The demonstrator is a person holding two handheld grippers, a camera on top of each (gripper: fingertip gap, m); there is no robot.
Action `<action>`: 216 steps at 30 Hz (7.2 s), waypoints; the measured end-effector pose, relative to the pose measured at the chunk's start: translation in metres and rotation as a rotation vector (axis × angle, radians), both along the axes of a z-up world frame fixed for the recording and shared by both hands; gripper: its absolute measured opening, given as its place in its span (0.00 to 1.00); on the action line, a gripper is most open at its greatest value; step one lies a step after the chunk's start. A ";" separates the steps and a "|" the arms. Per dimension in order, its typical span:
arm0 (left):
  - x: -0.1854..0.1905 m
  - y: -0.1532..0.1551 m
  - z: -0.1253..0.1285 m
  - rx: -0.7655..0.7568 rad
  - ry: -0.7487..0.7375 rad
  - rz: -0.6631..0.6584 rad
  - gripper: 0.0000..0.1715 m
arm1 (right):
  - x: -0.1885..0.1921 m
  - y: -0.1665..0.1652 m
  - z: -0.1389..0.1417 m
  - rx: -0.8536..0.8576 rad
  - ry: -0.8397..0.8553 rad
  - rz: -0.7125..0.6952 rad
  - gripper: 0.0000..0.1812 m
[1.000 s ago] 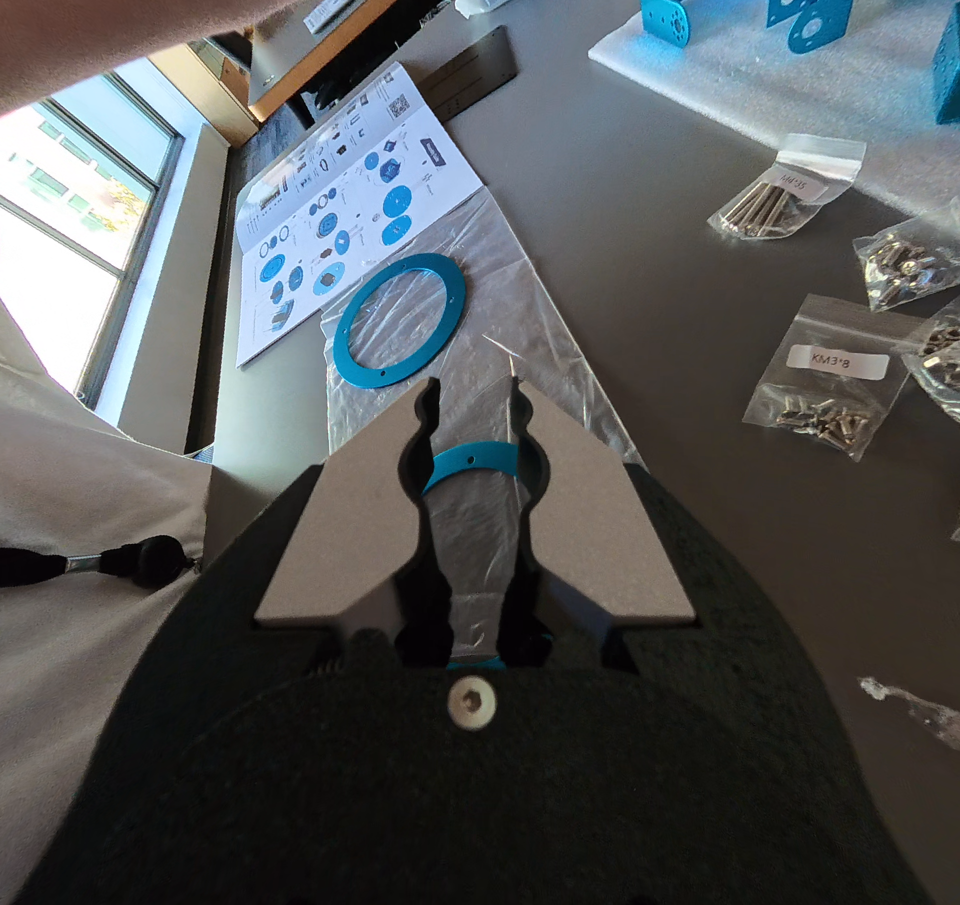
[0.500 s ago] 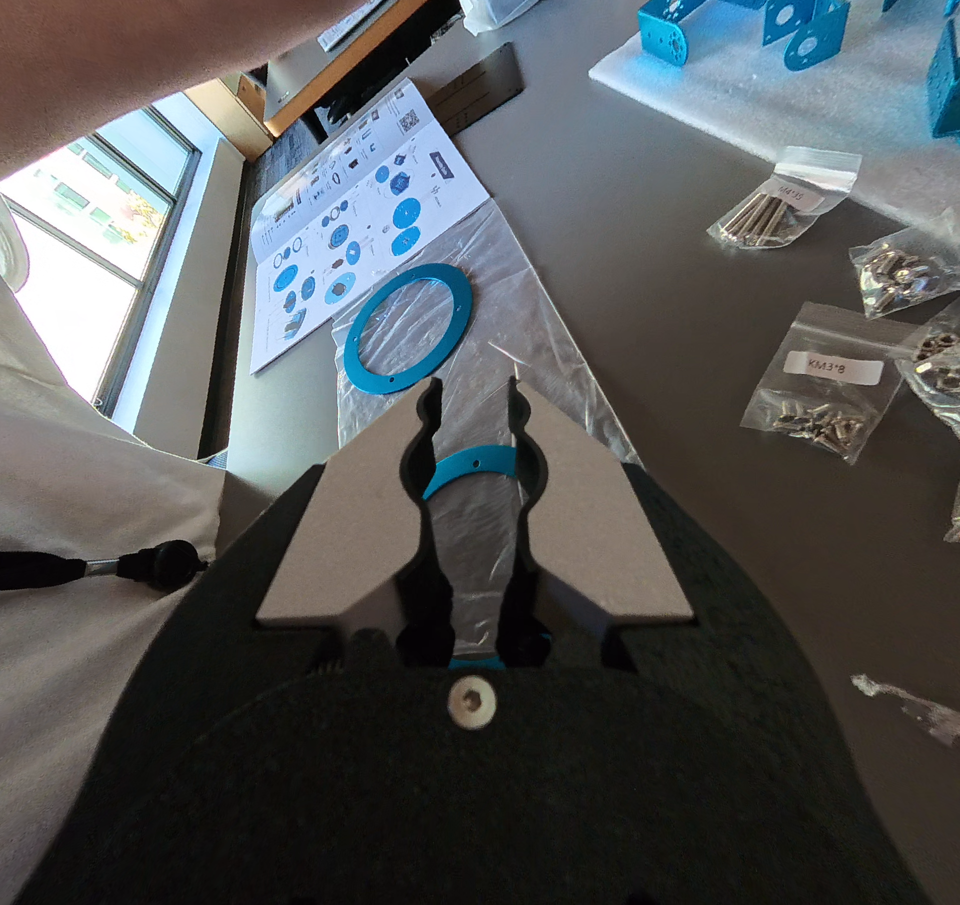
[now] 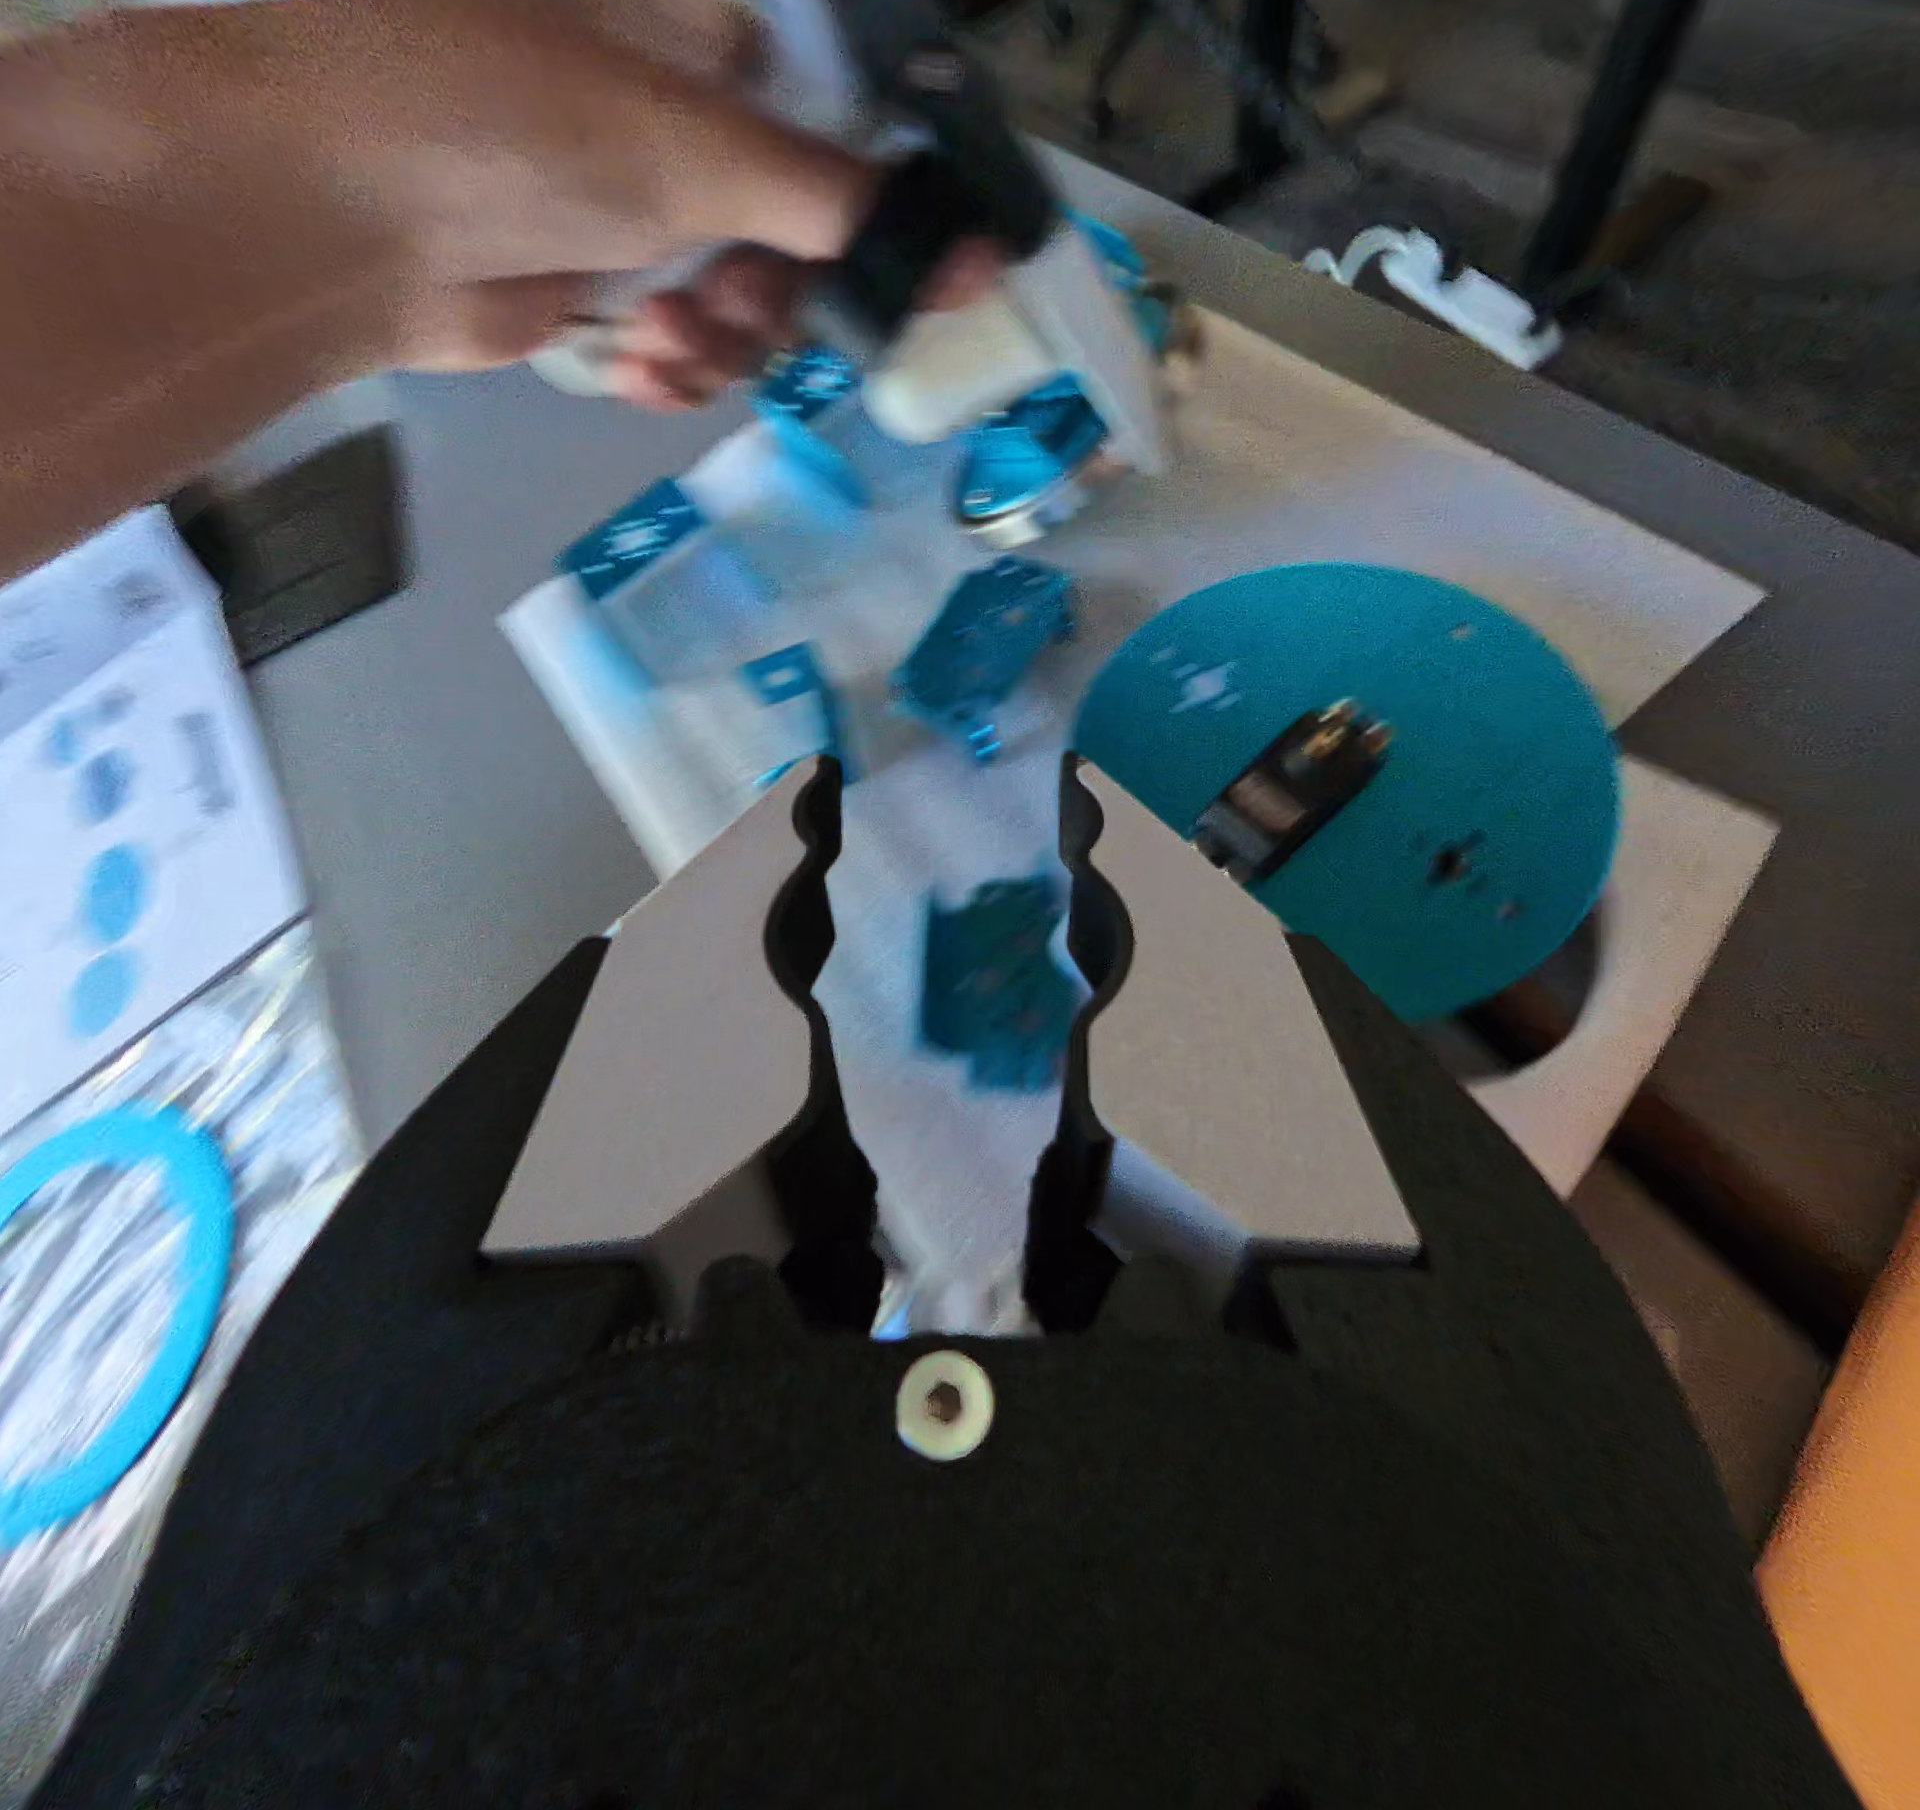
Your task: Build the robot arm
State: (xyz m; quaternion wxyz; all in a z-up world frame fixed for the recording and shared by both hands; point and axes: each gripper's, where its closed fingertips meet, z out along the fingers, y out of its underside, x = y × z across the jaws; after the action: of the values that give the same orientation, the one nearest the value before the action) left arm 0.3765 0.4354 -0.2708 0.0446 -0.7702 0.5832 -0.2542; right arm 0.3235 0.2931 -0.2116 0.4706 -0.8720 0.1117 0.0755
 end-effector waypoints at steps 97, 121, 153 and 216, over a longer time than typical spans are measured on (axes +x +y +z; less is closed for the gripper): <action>-0.275 -0.222 0.036 -0.253 -0.499 -0.589 0.26 | -0.169 -0.202 0.010 0.381 -0.023 0.138 0.11; -0.434 -0.209 0.035 0.278 -0.703 0.014 0.19 | -0.197 -0.186 -0.011 0.319 -0.261 0.230 0.04; -0.613 -0.097 -0.009 0.420 -0.295 0.496 0.19 | -0.190 -0.217 -0.012 0.275 -0.246 -0.135 0.05; -0.221 -0.184 0.070 0.370 -0.362 -0.667 0.19 | -0.191 -0.258 -0.015 0.257 -0.195 -0.208 0.07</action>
State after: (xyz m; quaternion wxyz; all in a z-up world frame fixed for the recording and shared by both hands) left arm 0.1554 0.2511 -0.2006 0.1989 -0.4613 0.8191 -0.2769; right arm 0.1321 0.0350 -0.2263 0.5917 -0.7918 0.1444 -0.0449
